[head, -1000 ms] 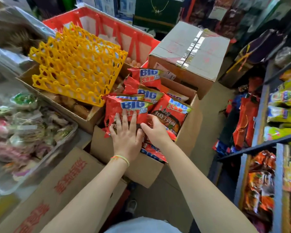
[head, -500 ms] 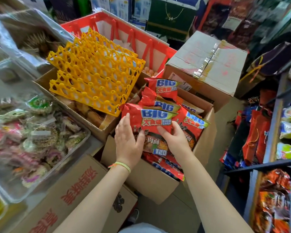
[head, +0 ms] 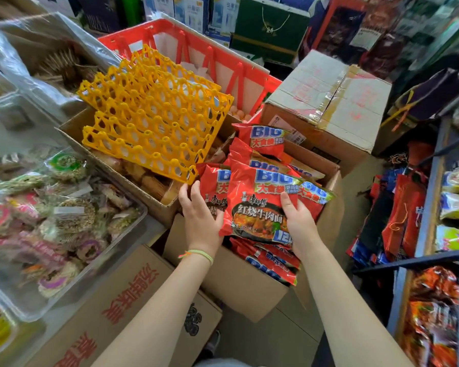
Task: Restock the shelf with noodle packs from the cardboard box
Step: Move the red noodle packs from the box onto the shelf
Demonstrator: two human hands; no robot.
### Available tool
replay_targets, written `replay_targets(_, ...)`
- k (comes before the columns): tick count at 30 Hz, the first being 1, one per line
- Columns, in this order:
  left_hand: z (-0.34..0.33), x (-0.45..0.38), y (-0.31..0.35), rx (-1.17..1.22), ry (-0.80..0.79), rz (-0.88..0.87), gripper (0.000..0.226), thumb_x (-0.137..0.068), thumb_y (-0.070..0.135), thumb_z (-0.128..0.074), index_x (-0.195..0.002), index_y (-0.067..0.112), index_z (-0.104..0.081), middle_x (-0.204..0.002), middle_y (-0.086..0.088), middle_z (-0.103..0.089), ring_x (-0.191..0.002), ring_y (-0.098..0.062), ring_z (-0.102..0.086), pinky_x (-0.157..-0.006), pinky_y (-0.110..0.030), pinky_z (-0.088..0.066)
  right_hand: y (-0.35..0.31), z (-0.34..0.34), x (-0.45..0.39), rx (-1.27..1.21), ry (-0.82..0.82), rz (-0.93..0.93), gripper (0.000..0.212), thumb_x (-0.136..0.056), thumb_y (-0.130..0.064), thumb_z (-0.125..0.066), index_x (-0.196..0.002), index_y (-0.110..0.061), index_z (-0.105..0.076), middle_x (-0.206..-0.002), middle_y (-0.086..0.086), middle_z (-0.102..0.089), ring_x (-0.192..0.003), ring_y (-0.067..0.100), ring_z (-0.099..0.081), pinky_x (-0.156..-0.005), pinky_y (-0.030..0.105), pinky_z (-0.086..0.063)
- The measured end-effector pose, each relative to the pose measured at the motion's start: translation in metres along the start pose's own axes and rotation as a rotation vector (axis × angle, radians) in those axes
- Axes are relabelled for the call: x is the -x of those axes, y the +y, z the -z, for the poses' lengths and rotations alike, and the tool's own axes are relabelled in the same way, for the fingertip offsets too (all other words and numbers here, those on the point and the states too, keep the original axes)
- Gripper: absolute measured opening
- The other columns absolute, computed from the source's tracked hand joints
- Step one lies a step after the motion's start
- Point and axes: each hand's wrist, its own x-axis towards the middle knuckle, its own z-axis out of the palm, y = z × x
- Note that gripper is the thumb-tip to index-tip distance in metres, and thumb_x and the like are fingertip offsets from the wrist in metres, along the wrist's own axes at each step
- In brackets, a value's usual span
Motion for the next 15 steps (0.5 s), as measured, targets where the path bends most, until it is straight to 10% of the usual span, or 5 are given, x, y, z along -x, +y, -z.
replay_targets(7,0.018,-0.022,-0.006,0.09,-0.156,0.248,0.065,-0.086,0.039,-0.071,-0.14,0.011,-0.046,-0.125,-0.008,-0.051,-0.116,-0.023,-0.052,-0.102,-0.038,-0.046,0.001,0.003,0.003,0.0,0.006,-0.004,0.029,-0.091,-0.058,-0.055,-0.107,-0.035,-0.048,-0.107,-0.001,-0.071,-0.094,0.019,-0.072,-0.082,0.04,-0.06)
replay_targets(15,0.024,-0.036,0.012,0.266,-0.372,0.217,0.03,-0.088,0.046,-0.069,-0.102,0.022,-0.059,-0.097,0.001,-0.066,-0.089,-0.019,-0.064,-0.072,-0.031,-0.051,0.002,0.007,0.012,0.005,0.053,-0.019,0.057,-0.085,-0.065,-0.056,-0.128,-0.028,-0.046,-0.114,-0.002,-0.069,-0.097,0.017,-0.072,-0.08,0.038,-0.061)
